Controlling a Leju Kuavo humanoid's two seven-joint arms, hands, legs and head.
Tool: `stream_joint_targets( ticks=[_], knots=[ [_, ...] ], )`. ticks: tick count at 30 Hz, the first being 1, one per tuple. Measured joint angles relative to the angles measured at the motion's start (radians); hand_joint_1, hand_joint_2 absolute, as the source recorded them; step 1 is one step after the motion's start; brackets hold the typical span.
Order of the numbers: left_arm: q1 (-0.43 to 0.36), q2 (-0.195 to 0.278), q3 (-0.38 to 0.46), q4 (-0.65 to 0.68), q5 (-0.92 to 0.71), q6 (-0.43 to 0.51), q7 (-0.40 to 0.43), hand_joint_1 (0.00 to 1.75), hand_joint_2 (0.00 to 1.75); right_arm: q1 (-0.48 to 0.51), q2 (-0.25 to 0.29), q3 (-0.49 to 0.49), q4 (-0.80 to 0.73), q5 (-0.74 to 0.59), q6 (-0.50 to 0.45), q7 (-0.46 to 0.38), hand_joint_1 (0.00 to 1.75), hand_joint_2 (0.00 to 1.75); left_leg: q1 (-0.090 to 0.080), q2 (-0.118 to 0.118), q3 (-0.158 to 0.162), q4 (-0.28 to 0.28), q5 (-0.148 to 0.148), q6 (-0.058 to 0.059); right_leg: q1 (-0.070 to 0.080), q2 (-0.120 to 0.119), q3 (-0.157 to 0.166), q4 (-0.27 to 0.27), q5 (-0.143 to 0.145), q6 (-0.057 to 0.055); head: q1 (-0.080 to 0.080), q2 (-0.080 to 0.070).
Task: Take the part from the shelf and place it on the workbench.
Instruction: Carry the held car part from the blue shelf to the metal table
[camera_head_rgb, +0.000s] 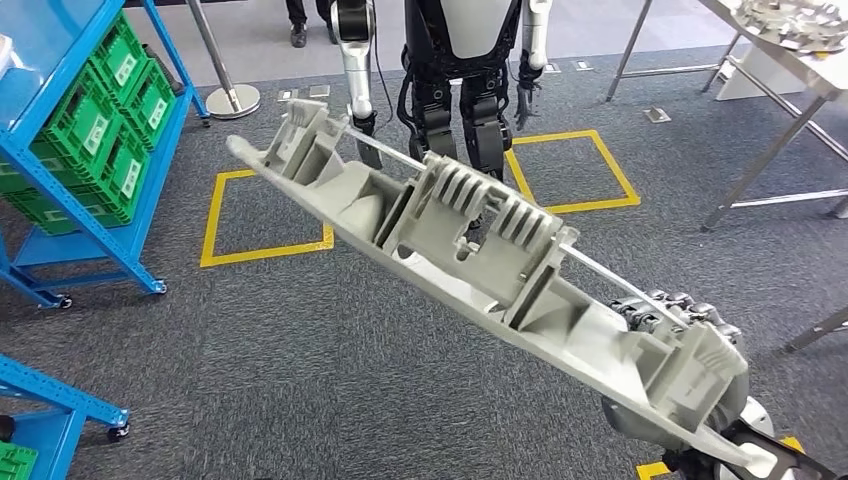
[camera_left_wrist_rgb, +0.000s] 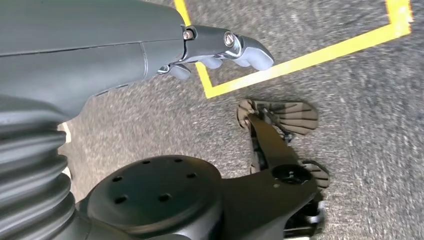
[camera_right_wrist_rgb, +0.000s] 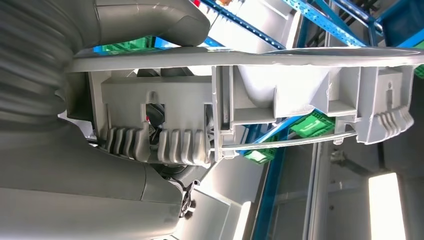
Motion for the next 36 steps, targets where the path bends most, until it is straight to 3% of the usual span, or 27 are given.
stream_joint_targets(
  ticks=[1,3,5,7,9,10,11,12,13,15,16,18,19,21,23,24,25,26,28,29,31,32,34,36],
  knots=[
    [-0.002,-0.001,0.000,0.000,-0.005,-0.001,0.000,0.00,1.75,0.003,0.000,0.000,-0.001,0.003,-0.001,0.000,1.75,1.75,-0.002,-0.006,0.001,-0.003,-0.004,0.006,0.000,0.009,-0.004,0.000,0.002,0.008,0.000,0.000],
    [-0.006,-0.002,-0.001,0.000,-0.017,-0.005,0.000,0.00,1.75,0.014,0.000,-0.001,-0.006,0.010,-0.011,0.000,1.75,1.75,-0.006,0.014,0.001,-0.004,0.001,0.023,-0.004,0.023,-0.009,-0.004,0.009,0.020,0.000,0.000],
    [-0.009,-0.003,-0.002,-0.001,-0.026,-0.008,-0.002,0.00,1.75,0.026,0.000,-0.006,-0.013,0.011,-0.020,0.000,1.75,1.75,-0.008,0.035,0.001,-0.006,0.005,0.037,-0.003,-0.007,-0.021,0.018,-0.006,0.027,0.004,0.000],
    [-0.011,-0.004,-0.003,-0.001,-0.032,-0.011,-0.004,0.00,1.75,0.034,0.000,-0.011,-0.021,0.010,-0.022,0.000,1.75,1.75,-0.011,0.060,0.000,-0.008,0.006,0.048,0.001,-0.061,-0.066,0.116,-0.061,0.029,0.009,0.000],
    [-0.010,-0.004,-0.004,-0.001,-0.034,-0.015,-0.005,0.00,1.75,0.045,0.000,-0.017,-0.030,0.009,-0.022,0.000,1.75,1.75,-0.017,0.087,-0.001,-0.008,0.004,0.053,0.002,-0.081,-0.127,0.247,-0.118,0.029,0.011,0.000],
    [-0.010,-0.004,-0.004,-0.001,-0.034,-0.017,-0.006,0.00,1.75,0.055,0.000,-0.021,-0.035,0.010,-0.023,0.000,1.75,1.75,-0.020,0.100,-0.001,-0.008,0.004,0.054,0.002,-0.083,-0.141,0.281,-0.126,0.027,0.011,0.000],
    [-0.010,-0.004,-0.004,-0.001,-0.034,-0.019,-0.009,0.00,1.75,0.064,-0.001,-0.024,-0.041,0.012,-0.025,0.000,1.75,1.75,-0.021,0.113,-0.001,-0.008,0.003,0.055,0.004,-0.085,-0.135,0.275,-0.116,0.024,0.012,0.000],
    [-0.010,-0.004,-0.004,-0.001,-0.034,-0.020,-0.012,0.00,1.75,0.073,-0.002,-0.026,-0.048,0.014,-0.028,0.001,1.75,1.75,-0.023,0.126,0.000,-0.008,0.002,0.056,0.006,-0.090,-0.108,0.229,-0.090,0.019,0.012,0.000],
    [-0.010,-0.004,-0.004,-0.001,-0.034,-0.021,-0.014,0.00,1.75,0.079,-0.002,-0.027,-0.055,0.017,-0.031,0.001,1.75,1.75,-0.024,0.137,0.001,-0.008,0.001,0.056,0.010,-0.106,-0.066,0.158,-0.060,0.013,0.012,0.000],
    [-0.009,-0.005,-0.004,-0.001,-0.031,-0.022,-0.017,0.00,1.75,0.084,-0.005,-0.027,-0.068,0.022,-0.039,0.000,1.75,1.75,-0.028,0.156,0.005,-0.008,-0.003,0.050,0.022,-0.147,0.001,0.037,-0.027,0.000,0.013,0.000],
    [-0.008,-0.004,-0.004,-0.001,-0.030,-0.022,-0.015,0.00,1.75,0.084,-0.006,-0.027,-0.073,0.023,-0.045,0.000,1.75,1.75,-0.029,0.165,0.007,-0.008,-0.005,0.046,0.027,-0.159,0.015,0.009,-0.023,-0.005,0.012,0.000],
    [-0.008,-0.005,-0.004,-0.001,-0.027,-0.020,-0.010,0.00,1.75,0.085,-0.013,-0.026,-0.080,0.024,-0.056,-0.001,1.75,1.75,-0.029,0.184,0.014,-0.012,-0.009,0.035,0.031,-0.146,0.015,-0.002,-0.022,-0.013,0.012,0.000],
    [-0.009,-0.005,-0.004,-0.002,-0.026,-0.019,-0.007,0.00,1.75,0.087,-0.016,-0.026,-0.083,0.024,-0.061,-0.001,1.75,1.75,-0.028,0.182,0.016,-0.010,-0.012,0.029,0.028,-0.136,0.017,-0.006,-0.019,-0.018,0.012,0.000],
    [-0.009,-0.004,-0.004,-0.003,-0.023,-0.017,-0.004,0.00,1.75,0.090,-0.021,-0.025,-0.088,0.022,-0.066,0.000,1.75,1.75,-0.026,0.141,0.000,0.034,-0.043,0.020,0.019,-0.116,0.023,-0.016,-0.012,-0.027,0.009,0.000],
    [-0.006,-0.004,-0.004,-0.003,-0.019,-0.016,-0.001,0.00,1.75,0.091,-0.025,-0.022,-0.090,0.020,-0.068,0.001,1.75,1.75,-0.023,0.089,-0.055,0.154,-0.105,0.013,0.014,-0.097,0.025,-0.019,-0.010,-0.032,0.006,0.000],
    [-0.003,-0.004,-0.004,-0.002,-0.017,-0.017,-0.001,0.00,1.75,0.090,-0.025,-0.018,-0.090,0.020,-0.069,0.000,1.75,1.75,-0.021,0.080,-0.087,0.217,-0.130,0.011,0.013,-0.084,0.025,-0.018,-0.010,-0.033,0.004,0.000],
    [0.000,-0.003,-0.004,-0.002,-0.016,-0.017,-0.002,0.00,1.75,0.088,-0.025,-0.014,-0.089,0.021,-0.070,0.001,1.75,1.75,-0.020,0.077,-0.108,0.257,-0.137,0.009,0.012,-0.071,0.025,-0.018,-0.011,-0.033,0.004,0.000],
    [0.002,-0.003,-0.004,-0.001,-0.015,-0.019,-0.004,0.00,1.75,0.084,-0.025,-0.009,-0.086,0.022,-0.072,0.001,1.75,1.75,-0.019,0.076,-0.113,0.259,-0.123,0.007,0.011,-0.057,0.025,-0.017,-0.011,-0.032,0.004,0.000],
    [0.004,-0.002,-0.004,-0.001,-0.015,-0.022,-0.010,0.00,1.75,0.071,-0.025,0.000,-0.079,0.024,-0.079,0.001,1.75,1.75,-0.014,0.061,-0.071,0.156,-0.050,0.004,0.007,-0.030,0.026,-0.012,-0.013,-0.027,0.004,0.000],
    [0.004,-0.002,-0.004,-0.001,-0.015,-0.022,-0.013,0.00,1.75,0.063,-0.025,0.005,-0.075,0.025,-0.083,0.001,1.75,1.75,-0.010,0.036,-0.042,0.087,-0.020,0.002,0.006,-0.018,0.024,-0.007,-0.015,-0.021,0.003,0.000],
    [0.002,-0.002,-0.004,-0.001,-0.015,-0.023,-0.016,0.00,1.75,0.049,-0.025,0.011,-0.069,0.025,-0.088,0.001,1.75,1.75,-0.005,0.000,-0.009,0.005,0.008,0.005,0.006,0.003,0.016,0.001,-0.017,-0.007,0.001,0.000],
    [0.001,-0.002,-0.004,-0.001,-0.015,-0.023,-0.016,0.00,1.75,0.044,-0.025,0.015,-0.066,0.025,-0.090,0.001,1.75,1.75,-0.006,-0.004,-0.007,-0.003,0.005,0.011,0.005,0.012,0.012,0.001,-0.015,0.000,0.001,0.000],
    [-0.002,-0.003,-0.004,-0.001,-0.015,-0.023,-0.016,0.00,1.75,0.038,-0.026,0.022,-0.061,0.025,-0.090,0.001,1.75,1.75,-0.009,0.017,-0.006,-0.006,0.011,0.027,0.001,0.026,0.007,-0.002,-0.010,0.013,0.000,0.000],
    [-0.003,-0.004,-0.003,-0.002,-0.014,-0.022,-0.014,0.00,1.75,0.026,-0.026,0.029,-0.053,0.024,-0.088,0.001,1.75,1.75,-0.008,0.039,-0.005,-0.013,0.015,0.041,0.002,-0.007,-0.012,0.032,-0.030,0.021,0.005,0.000]
  ],
)
